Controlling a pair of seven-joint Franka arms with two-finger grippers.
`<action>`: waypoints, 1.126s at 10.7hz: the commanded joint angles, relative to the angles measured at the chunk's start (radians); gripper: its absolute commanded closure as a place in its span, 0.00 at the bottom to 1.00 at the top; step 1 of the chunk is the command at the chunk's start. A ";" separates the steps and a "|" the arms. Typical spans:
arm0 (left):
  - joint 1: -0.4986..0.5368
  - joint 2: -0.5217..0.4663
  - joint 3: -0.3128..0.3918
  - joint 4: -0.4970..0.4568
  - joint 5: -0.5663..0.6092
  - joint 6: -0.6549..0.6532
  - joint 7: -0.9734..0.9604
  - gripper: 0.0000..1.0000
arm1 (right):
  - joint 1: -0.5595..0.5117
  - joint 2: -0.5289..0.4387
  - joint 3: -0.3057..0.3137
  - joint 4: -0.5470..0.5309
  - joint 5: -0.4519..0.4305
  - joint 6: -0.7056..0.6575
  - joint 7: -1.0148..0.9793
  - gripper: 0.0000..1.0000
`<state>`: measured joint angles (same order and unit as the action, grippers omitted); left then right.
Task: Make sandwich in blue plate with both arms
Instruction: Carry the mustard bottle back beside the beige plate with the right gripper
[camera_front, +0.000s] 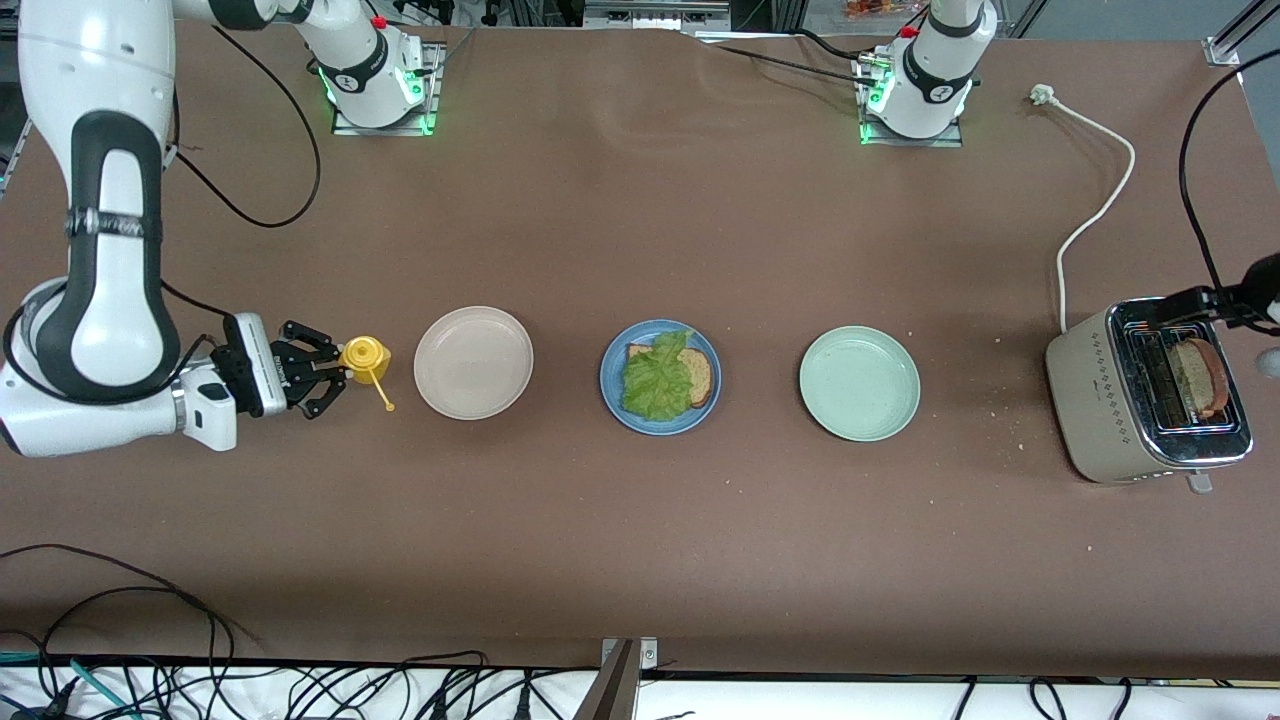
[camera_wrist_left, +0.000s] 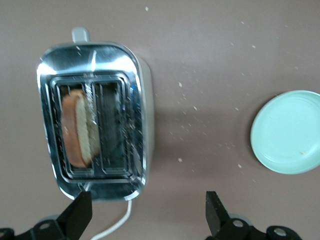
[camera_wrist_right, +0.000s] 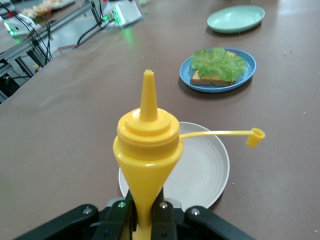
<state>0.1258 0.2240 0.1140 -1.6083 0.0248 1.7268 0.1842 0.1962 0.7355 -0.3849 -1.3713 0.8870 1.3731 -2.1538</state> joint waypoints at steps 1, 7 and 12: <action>0.057 0.081 -0.008 0.048 0.030 0.039 0.061 0.00 | -0.081 0.111 0.015 0.015 0.118 -0.089 -0.170 0.87; 0.155 0.204 -0.008 0.048 0.044 0.125 0.167 0.00 | -0.146 0.216 0.018 0.014 0.138 -0.100 -0.302 0.86; 0.155 0.218 -0.008 0.048 0.055 0.126 0.170 0.53 | -0.156 0.211 0.017 0.023 0.162 -0.101 -0.288 0.00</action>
<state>0.2769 0.4262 0.1121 -1.5915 0.0425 1.8605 0.3400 0.0611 0.9510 -0.3787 -1.3693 1.0333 1.2929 -2.4470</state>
